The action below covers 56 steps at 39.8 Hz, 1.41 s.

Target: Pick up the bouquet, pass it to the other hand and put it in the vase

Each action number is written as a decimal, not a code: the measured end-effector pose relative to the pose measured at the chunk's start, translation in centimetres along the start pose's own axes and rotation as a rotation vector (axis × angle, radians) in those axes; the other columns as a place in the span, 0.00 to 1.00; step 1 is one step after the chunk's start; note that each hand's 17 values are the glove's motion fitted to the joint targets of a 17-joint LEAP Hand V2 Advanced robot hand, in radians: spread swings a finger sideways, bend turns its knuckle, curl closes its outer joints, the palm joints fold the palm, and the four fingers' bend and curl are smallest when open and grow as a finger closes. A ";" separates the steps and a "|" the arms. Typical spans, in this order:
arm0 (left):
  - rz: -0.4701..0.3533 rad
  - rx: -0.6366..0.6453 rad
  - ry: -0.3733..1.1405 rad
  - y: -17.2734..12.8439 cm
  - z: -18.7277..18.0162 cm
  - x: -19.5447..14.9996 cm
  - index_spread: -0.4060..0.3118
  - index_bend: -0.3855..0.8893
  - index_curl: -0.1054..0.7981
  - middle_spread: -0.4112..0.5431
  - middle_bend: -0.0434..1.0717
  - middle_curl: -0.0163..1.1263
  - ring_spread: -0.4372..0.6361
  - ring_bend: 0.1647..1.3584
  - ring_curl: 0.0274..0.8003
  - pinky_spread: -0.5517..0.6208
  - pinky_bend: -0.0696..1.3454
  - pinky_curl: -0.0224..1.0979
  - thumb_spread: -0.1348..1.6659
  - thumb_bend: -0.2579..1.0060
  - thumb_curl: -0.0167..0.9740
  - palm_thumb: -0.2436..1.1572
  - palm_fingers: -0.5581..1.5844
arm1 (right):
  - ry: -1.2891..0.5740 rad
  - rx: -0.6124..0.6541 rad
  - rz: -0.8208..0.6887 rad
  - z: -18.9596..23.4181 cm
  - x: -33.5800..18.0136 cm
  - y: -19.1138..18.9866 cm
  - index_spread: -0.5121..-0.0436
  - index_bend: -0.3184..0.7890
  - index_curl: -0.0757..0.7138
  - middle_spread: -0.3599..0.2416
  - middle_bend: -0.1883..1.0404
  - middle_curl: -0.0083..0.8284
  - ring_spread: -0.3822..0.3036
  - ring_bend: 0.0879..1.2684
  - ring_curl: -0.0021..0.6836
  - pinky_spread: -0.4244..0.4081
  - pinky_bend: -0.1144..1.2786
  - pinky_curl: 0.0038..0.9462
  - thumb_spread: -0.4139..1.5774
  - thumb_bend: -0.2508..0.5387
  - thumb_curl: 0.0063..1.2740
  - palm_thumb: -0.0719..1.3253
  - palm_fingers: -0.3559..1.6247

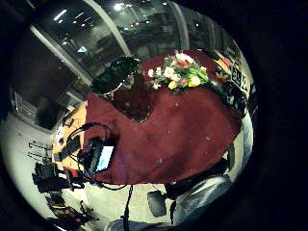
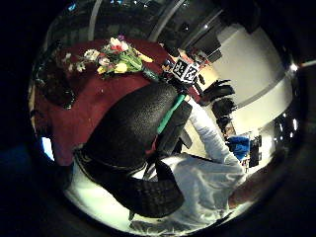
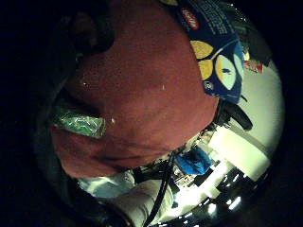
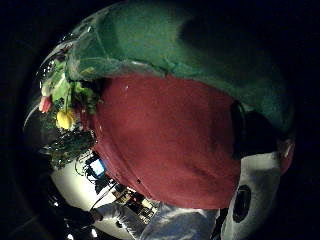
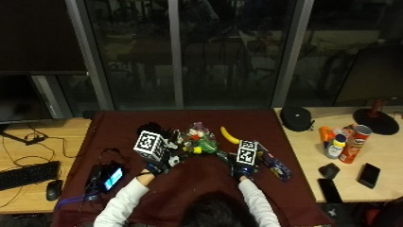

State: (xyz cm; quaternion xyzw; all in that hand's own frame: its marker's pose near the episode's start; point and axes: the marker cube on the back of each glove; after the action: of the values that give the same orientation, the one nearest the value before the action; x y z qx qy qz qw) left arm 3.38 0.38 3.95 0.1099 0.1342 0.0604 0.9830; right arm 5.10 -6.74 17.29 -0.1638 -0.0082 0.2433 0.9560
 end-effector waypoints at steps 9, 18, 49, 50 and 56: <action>-0.018 -0.057 0.012 0.3 0.2 -0.4 0.54 0.40 0.41 0.69 0.23 0.30 0.81 0.32 0.29 0.84 0.28 0.32 0.61 0.18 0.31 0.20 0.27 | -0.061 -0.034 -0.018 -0.5 0.0 0.6 0.59 0.50 0.46 0.32 0.47 0.59 0.24 0.47 0.62 0.18 0.50 0.37 0.69 0.41 0.36 0.76 0.81; -0.004 -0.155 0.088 0.8 0.3 -0.3 0.53 0.40 0.40 0.70 0.23 0.31 0.81 0.32 0.30 0.84 0.29 0.32 0.60 0.18 0.31 0.18 0.27 | -0.121 0.370 0.069 -1.5 1.5 0.5 0.60 0.54 0.54 0.29 0.62 0.67 0.24 0.61 0.70 0.17 0.51 0.41 0.69 0.33 0.35 0.76 0.96; -0.024 -0.079 0.846 -6.8 2.0 4.9 0.67 0.40 0.38 0.72 0.26 0.32 0.79 0.36 0.31 0.82 0.30 0.32 0.61 0.24 0.36 0.32 0.29 | -1.143 0.640 -0.356 -9.7 -5.6 2.8 0.65 0.72 0.79 0.33 0.78 0.73 0.28 0.73 0.79 0.21 0.59 0.51 0.53 0.30 0.46 0.79 0.90; -0.023 -0.091 0.890 -7.2 2.2 5.5 0.67 0.40 0.38 0.72 0.26 0.32 0.79 0.37 0.31 0.82 0.30 0.32 0.61 0.24 0.36 0.33 0.29 | -1.171 0.636 -0.373 -9.8 -6.2 3.2 0.65 0.72 0.79 0.33 0.78 0.73 0.28 0.73 0.79 0.21 0.59 0.51 0.52 0.30 0.46 0.80 0.90; -0.034 -0.153 1.111 -8.6 1.4 8.4 0.71 0.35 0.35 0.75 0.26 0.33 0.78 0.41 0.34 0.82 0.33 0.34 0.62 0.23 0.37 0.40 0.27 | -1.299 0.616 -0.478 -9.5 -9.1 4.6 0.65 0.72 0.81 0.33 0.79 0.73 0.28 0.74 0.79 0.21 0.60 0.52 0.48 0.29 0.49 0.80 0.89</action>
State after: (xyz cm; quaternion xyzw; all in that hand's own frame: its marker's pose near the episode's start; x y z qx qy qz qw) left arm 12.59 -7.01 1.12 -0.0122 0.6290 0.1029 0.7705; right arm -4.10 -10.12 7.46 0.2932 -0.5367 0.0685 0.7882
